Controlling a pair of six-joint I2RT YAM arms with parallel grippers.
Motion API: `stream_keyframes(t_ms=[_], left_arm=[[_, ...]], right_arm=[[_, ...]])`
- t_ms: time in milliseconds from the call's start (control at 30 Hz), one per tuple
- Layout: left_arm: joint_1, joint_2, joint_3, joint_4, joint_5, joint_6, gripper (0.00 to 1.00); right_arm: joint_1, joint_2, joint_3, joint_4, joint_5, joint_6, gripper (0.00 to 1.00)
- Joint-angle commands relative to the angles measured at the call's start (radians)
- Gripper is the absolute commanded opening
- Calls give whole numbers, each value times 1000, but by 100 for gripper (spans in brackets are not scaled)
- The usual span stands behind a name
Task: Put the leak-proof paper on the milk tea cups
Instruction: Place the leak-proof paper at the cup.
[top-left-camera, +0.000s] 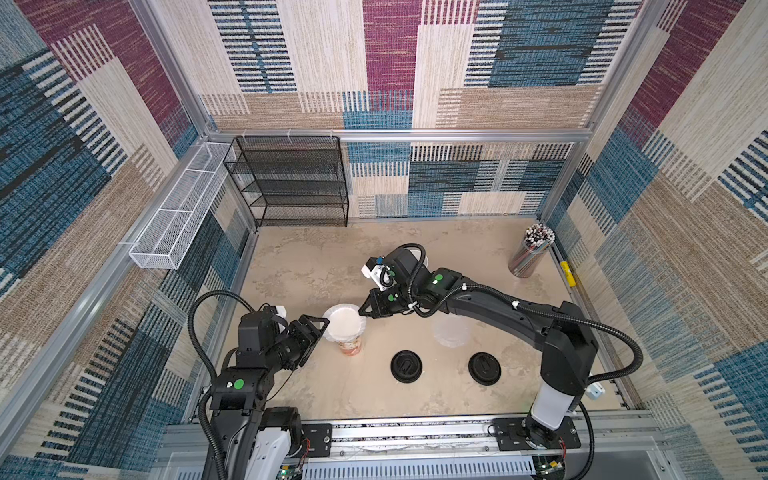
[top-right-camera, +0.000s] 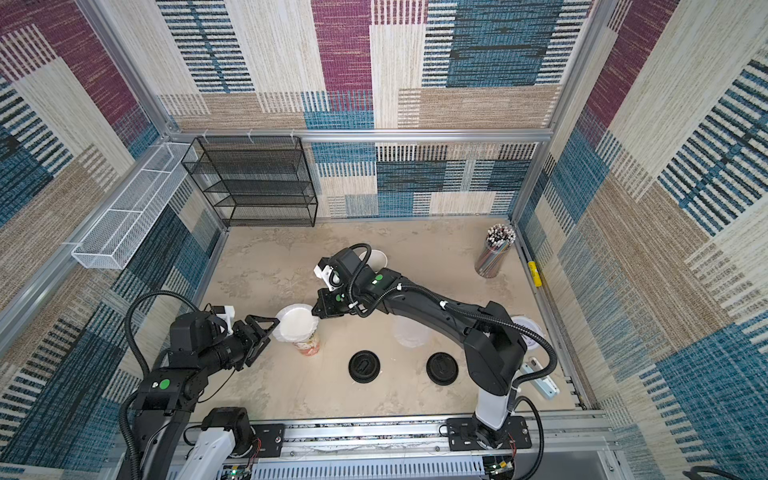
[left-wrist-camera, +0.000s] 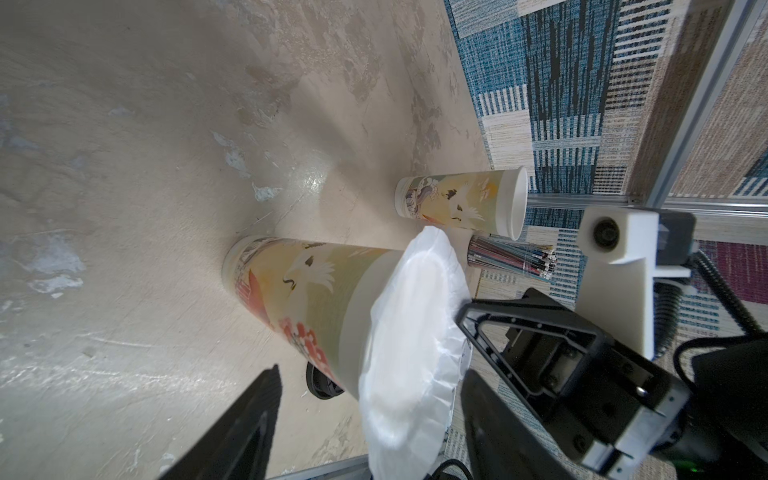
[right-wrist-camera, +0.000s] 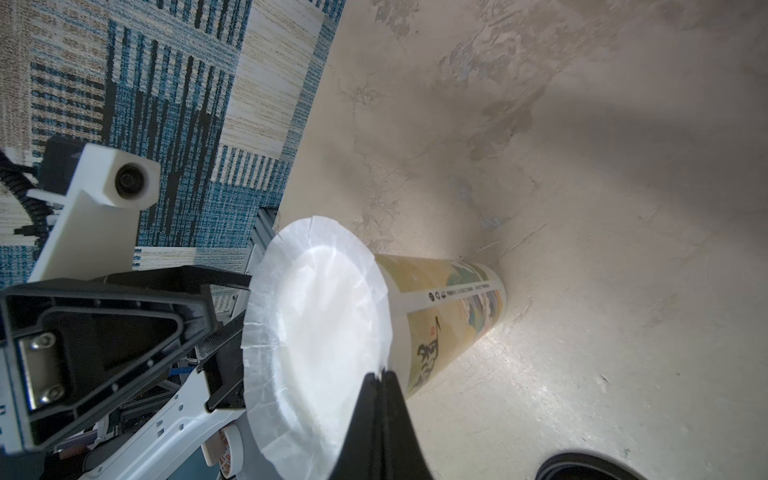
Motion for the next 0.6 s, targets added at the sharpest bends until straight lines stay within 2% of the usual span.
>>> stream_keyframes(t_ms=[0, 133, 267, 567], left_arm=[[1, 1, 0, 21, -2, 23, 71], [0, 0, -1, 20, -3, 25, 71], [1, -2, 1, 18, -4, 26, 71], [0, -9, 10, 2, -17, 29, 72]], right_arm=[[2, -5, 8, -1, -6, -6, 6], [1, -8, 10, -4, 5, -6, 16], [1, -14, 19, -4, 21, -5, 22], [2, -77, 34, -17, 111, -45, 53]])
